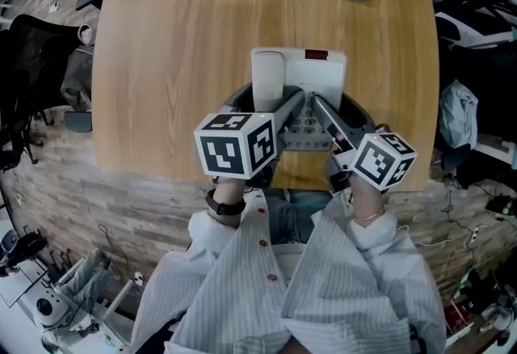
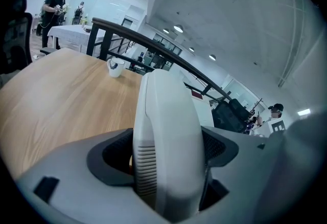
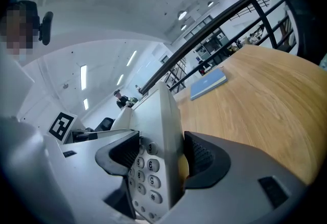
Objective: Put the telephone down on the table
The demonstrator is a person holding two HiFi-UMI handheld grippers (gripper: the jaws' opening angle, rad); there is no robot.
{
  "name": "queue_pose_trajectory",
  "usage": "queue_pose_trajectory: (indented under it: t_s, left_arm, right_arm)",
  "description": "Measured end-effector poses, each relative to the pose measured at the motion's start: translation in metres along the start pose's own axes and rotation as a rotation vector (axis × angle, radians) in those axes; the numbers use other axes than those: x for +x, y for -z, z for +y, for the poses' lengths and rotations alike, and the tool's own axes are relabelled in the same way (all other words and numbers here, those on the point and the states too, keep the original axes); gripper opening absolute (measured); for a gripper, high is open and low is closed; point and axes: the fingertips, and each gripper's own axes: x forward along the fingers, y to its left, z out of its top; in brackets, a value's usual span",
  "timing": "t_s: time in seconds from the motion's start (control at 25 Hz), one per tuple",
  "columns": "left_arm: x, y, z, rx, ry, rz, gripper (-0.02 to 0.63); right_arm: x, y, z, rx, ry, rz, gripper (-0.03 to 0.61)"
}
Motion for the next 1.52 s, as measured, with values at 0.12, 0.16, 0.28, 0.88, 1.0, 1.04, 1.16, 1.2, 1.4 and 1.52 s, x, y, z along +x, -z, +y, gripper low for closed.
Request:
queue_pose_trajectory:
  t_s: [0.12,0.16,0.28,0.88,1.0,1.04,1.16,1.2,1.4,1.52]
  left_arm:
    - [0.009,0.005,0.009,-0.008,-0.009,0.017,0.393]
    - [0.013,0.006,0.012,-0.009,-0.012,0.022,0.393]
    - [0.023,0.01,0.021,-0.018,-0.019,0.036,0.393]
    - [0.072,0.041,0.051,-0.078,-0.047,0.11,0.393]
    - [0.08,0.047,0.055,-0.086,-0.053,0.126,0.393]
    - [0.083,0.049,0.056,-0.089,-0.054,0.131,0.393]
    - [0.089,0.053,0.06,-0.099,-0.057,0.146,0.393]
    - [0.09,0.055,0.062,-0.104,-0.058,0.151,0.393]
    - [0.097,0.061,0.066,-0.121,-0.061,0.174,0.393]
    - [0.102,0.065,0.069,-0.124,-0.066,0.187,0.393]
  right_arm:
    - [0.009,0.006,-0.01,0.017,0.005,0.01,0.276]
    - [0.012,0.008,-0.013,0.024,0.007,0.013,0.276]
    - [0.021,0.013,-0.023,0.042,0.016,0.022,0.276]
    - [0.049,0.041,-0.074,0.105,0.055,0.096,0.276]
    - [0.053,0.046,-0.082,0.116,0.062,0.108,0.276]
    - [0.054,0.047,-0.085,0.12,0.064,0.113,0.276]
    - [0.057,0.051,-0.091,0.129,0.072,0.127,0.276]
    - [0.059,0.052,-0.093,0.13,0.075,0.133,0.276]
    - [0.062,0.058,-0.101,0.147,0.088,0.156,0.276]
    - [0.064,0.061,-0.106,0.156,0.095,0.165,0.276]
